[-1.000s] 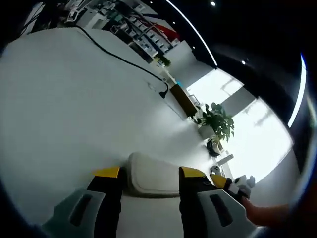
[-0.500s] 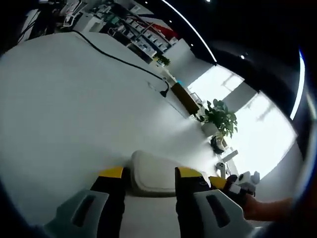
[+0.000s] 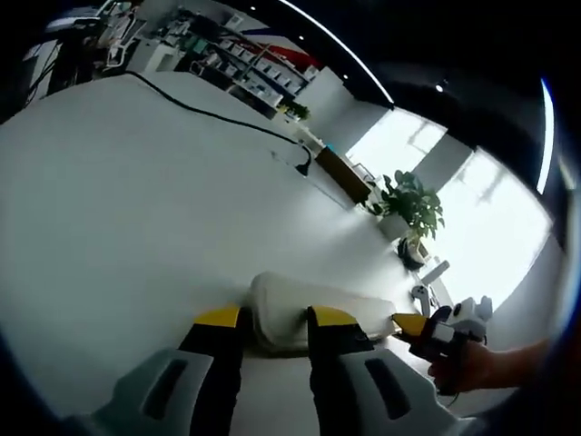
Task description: Arrange the utensils inside the cutlery case until each visible utensil rests in its matching compartment.
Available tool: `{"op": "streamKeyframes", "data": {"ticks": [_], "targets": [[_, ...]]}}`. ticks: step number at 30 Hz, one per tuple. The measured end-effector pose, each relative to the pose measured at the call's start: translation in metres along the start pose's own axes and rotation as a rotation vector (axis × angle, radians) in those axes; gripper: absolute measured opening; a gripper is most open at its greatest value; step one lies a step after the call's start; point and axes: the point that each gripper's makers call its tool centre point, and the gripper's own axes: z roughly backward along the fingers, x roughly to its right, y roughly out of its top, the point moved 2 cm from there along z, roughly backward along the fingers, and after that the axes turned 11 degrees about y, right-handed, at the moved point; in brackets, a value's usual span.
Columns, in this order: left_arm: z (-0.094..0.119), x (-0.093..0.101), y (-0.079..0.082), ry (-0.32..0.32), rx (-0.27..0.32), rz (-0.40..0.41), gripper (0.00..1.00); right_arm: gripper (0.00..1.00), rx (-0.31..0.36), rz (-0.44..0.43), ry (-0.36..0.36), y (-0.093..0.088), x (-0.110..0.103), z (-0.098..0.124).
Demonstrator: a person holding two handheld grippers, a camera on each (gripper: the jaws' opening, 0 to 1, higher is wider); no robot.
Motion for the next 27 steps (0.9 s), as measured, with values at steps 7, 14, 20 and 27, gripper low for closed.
{"op": "streamKeyframes", "data": {"ticks": [7, 14, 20, 27], "targets": [[-0.001, -0.002, 0.002, 0.002, -0.001, 0.037, 0.28, 0.32, 0.082, -0.186, 0.024, 0.007, 0.000, -0.001], [0.002, -0.001, 0.002, 0.003, 0.013, 0.063, 0.26, 0.26, 0.051, -0.114, 0.012, 0.004, 0.004, -0.005], [0.000, -0.002, 0.002, 0.005, 0.029, 0.067, 0.26, 0.25, 0.101, -0.069, -0.003, 0.003, 0.003, -0.005], [0.000, -0.002, 0.002, 0.015, 0.054, 0.055, 0.25, 0.23, 0.104, -0.029, 0.000, 0.004, 0.006, -0.005]]}}
